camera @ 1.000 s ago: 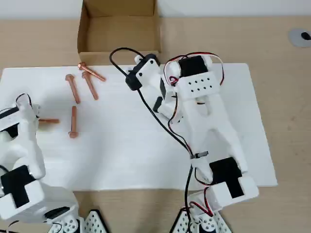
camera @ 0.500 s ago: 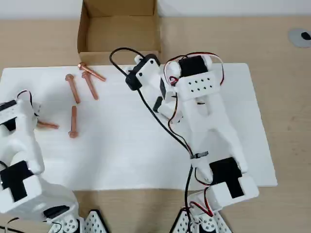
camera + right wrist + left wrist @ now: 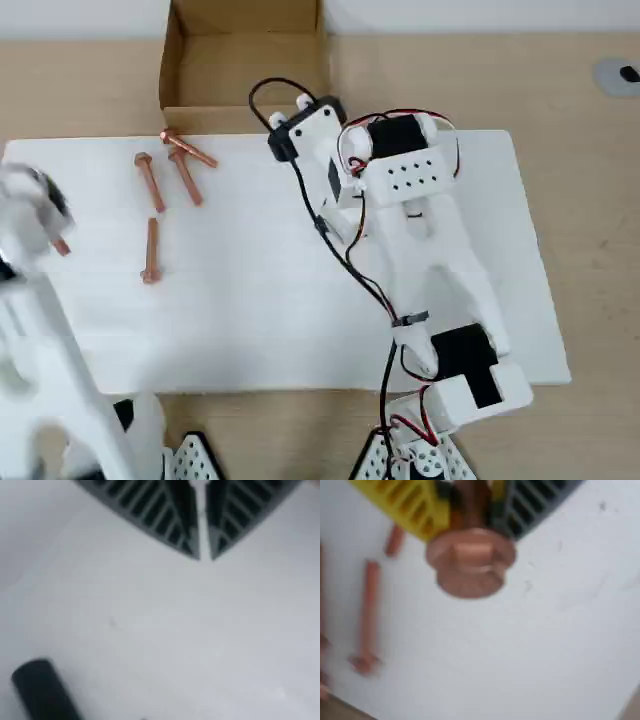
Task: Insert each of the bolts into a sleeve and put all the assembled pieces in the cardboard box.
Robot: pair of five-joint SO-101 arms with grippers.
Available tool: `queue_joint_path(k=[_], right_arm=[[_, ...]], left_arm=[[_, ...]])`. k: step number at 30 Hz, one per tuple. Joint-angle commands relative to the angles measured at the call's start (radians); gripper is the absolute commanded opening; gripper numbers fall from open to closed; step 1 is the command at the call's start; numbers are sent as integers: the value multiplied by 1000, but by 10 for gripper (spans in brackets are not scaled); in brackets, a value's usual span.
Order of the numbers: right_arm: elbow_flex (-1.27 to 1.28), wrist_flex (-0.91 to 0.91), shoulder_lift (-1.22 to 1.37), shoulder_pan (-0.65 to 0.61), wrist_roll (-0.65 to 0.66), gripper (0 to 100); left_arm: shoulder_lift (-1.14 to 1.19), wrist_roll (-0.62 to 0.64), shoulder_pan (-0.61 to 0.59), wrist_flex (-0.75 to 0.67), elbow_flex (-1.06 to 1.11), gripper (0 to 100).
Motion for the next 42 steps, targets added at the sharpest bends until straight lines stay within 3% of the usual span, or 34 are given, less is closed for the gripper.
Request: queue_joint_path(k=[1, 3, 9, 15, 18, 21, 25, 36, 42], right_arm=[[2, -103, -2, 67, -11, 9], [1, -141, 18, 97, 17, 9], [-31, -141, 203, 180, 341, 96], [-252, -35, 375, 232, 528, 123], [-417, 83, 463, 231, 575, 123], [-487, 86, 506, 236, 592, 123], [-432, 86, 506, 231, 594, 123], [-328, 86, 506, 188, 675, 125], [-328, 86, 506, 159, 732, 182]], left_arm=[[-274, -137, 120, 5, 216, 6], [-390, -187, 175, 3, 359, 6], [-661, -192, 229, 3, 615, 6], [-855, -68, 219, 3, 726, 6], [-938, -46, 218, -37, 761, 6], [-1015, -12, 219, -86, 833, 6], [-1118, 23, 219, -149, 964, 6], [-1113, 23, 221, -313, 1112, 6], [-1113, 23, 227, -336, 1162, 6]])
